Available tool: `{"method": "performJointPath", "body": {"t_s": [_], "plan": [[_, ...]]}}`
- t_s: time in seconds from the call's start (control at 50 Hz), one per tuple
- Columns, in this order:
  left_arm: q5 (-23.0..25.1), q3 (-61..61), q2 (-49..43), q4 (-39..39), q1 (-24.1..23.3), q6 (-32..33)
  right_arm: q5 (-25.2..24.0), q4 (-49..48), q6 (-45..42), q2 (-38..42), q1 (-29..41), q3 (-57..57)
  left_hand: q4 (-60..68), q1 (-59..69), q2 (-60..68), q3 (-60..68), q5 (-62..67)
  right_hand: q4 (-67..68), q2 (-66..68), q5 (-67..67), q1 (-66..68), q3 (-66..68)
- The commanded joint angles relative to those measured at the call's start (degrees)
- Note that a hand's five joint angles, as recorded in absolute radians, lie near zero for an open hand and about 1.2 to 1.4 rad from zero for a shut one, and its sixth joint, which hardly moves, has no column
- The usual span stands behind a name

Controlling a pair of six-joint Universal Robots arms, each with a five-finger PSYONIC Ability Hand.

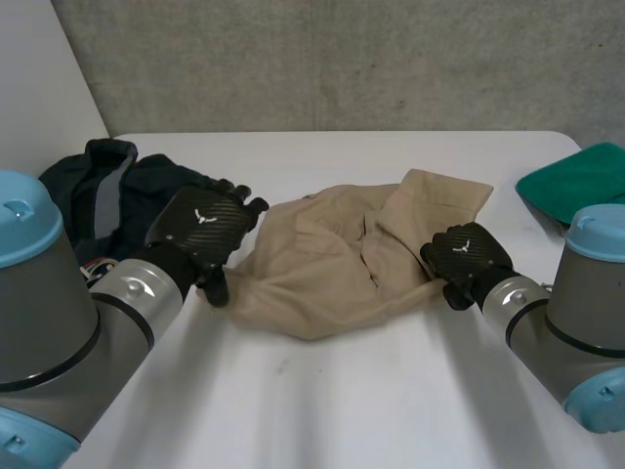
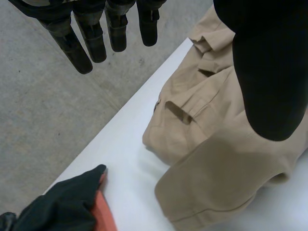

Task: Fold the laundry.

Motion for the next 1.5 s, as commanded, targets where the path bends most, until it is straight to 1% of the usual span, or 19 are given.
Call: {"method": "performJointPath", "body": {"t_s": [0.02, 0.14, 0.32, 0.4, 0.42, 0.56, 0.64, 0.76, 0.88, 0.94, 1.02, 1.14, 1.18, 1.2, 1.22, 1.28, 1.38, 1.44, 1.5], "plan": [[-0.7, 1.1, 0.0, -1.6, 0.2, 2.9, 0.4, 0.1, 1.6, -0.2, 0.0, 0.1, 6.6, 6.8, 6.2, 6.2, 5.2, 11.7, 12.7, 13.3, 15.4, 12.6], [-0.7, 1.9, -3.8, -1.6, 0.8, 5.2, 0.4, 0.3, 1.7, -0.2, -0.2, 0.0, 9.5, 9.6, 9.1, 9.1, 8.0, 11.7, 12.7, 13.3, 15.4, 12.6], [-0.6, 8.2, -18.0, -1.9, 1.8, 12.2, 0.4, 0.7, 2.5, -0.2, -0.8, -0.1, 12.8, 13.0, 12.5, 12.4, 11.4, 11.7, 12.7, 13.3, 15.4, 12.6], [-0.7, 11.1, -19.6, -2.6, 1.0, 13.5, 0.8, 0.6, 3.2, 0.0, -1.0, -0.1, 52.8, 52.9, 52.4, 52.4, 51.3, 11.7, 12.7, 13.3, 15.4, 12.6], [-0.9, 12.0, -19.2, -3.2, 0.3, 13.3, 0.9, 0.7, 3.3, -0.1, -1.3, -0.3, 68.4, 68.5, 68.0, 67.9, 66.9, 11.7, 12.7, 13.3, 15.4, 12.6], [-6.3, 13.2, -13.3, -4.5, -4.5, 8.3, 1.9, 1.0, 3.8, -1.9, -4.1, -2.0, 68.7, 68.8, 68.3, 68.2, 67.2, 11.7, 12.7, 13.3, 15.4, 12.6], [-10.7, 14.5, -3.1, -3.8, -8.4, 2.8, 2.0, 0.8, 4.7, -6.4, -6.6, -4.9, 68.7, 68.8, 68.3, 68.2, 67.2, 11.7, 12.7, 13.3, 15.4, 12.6], [-10.6, 19.4, 6.7, -1.6, -11.2, -1.3, 1.5, -0.1, 10.0, -10.0, -9.2, -18.6, 68.7, 68.8, 68.3, 68.2, 67.2, 11.7, 12.7, 13.3, 15.4, 12.6], [-10.4, 27.2, 1.0, -2.4, -11.1, -1.6, -4.6, 2.8, 19.6, 1.6, -6.9, -38.3, 68.7, 68.8, 68.3, 68.2, 67.2, 11.7, 12.7, 13.3, 15.4, 12.6], [-13.0, 28.9, -4.6, -7.6, -11.0, -2.2, -7.3, 3.6, 21.8, 9.9, -3.9, -47.3, 68.7, 68.8, 68.3, 68.2, 67.2, 11.7, 12.7, 13.3, 15.4, 12.6], [-14.2, 27.0, -8.0, -11.7, -11.4, -4.2, -9.0, 1.7, 21.9, 17.4, -1.7, -52.5, 68.7, 68.8, 68.3, 68.2, 67.2, 11.7, 12.7, 13.3, 15.4, 12.6], [-14.2, 22.0, -8.5, -11.0, -12.5, -6.6, -12.4, -0.6, 21.5, 26.0, -0.1, -54.3, 68.7, 68.8, 68.3, 68.2, 67.2, 11.7, 12.7, 13.3, 15.4, 12.6], [-14.4, 20.5, -8.4, -10.3, -12.8, -6.5, -12.8, 1.6, 20.6, 27.5, 0.6, -53.6, 68.7, 68.8, 68.3, 68.2, 67.2, -31.6, -30.5, -29.9, -27.8, -30.6], [-14.4, 19.9, -8.3, -10.1, -12.8, -6.4, -12.6, 2.8, 20.2, 27.5, 0.6, -53.3, 68.7, 68.8, 68.3, 68.2, 67.2, -50.6, -49.5, -48.9, -46.8, -49.6], [-14.2, 19.1, -8.0, -9.9, -12.7, -6.0, -12.1, 4.0, 19.7, 27.4, 1.0, -52.9, 68.7, 68.8, 68.3, 68.2, 67.2, -58.3, -57.3, -56.7, -54.6, -57.4], [-14.1, 18.3, -7.5, -9.3, -12.6, -5.0, -7.7, 8.7, 17.1, 24.6, 1.4, -51.2, 68.7, 68.8, 68.3, 68.2, 67.2, -58.3, -57.3, -56.7, -54.6, -57.4], [-13.4, 18.4, -7.1, -8.6, -12.9, -3.0, 5.6, 21.9, 13.4, 8.8, 1.5, -43.5, 68.7, 68.8, 68.3, 68.2, 67.2, -58.3, -57.3, -56.7, -54.6, -57.4], [-13.1, 19.1, -7.0, -8.5, -12.9, -2.4, 11.4, 29.3, 14.2, 1.1, 1.3, -36.1, 68.7, 68.8, 68.3, 68.2, 67.2, -58.3, -57.3, -56.7, -54.6, -57.4], [-13.0, 20.0, -7.1, -8.4, -12.9, -2.4, 12.9, 33.7, 15.4, -2.9, 1.6, -29.8, 68.7, 68.8, 68.3, 68.2, 67.2, -58.3, -57.3, -56.7, -54.6, -57.4]]}}
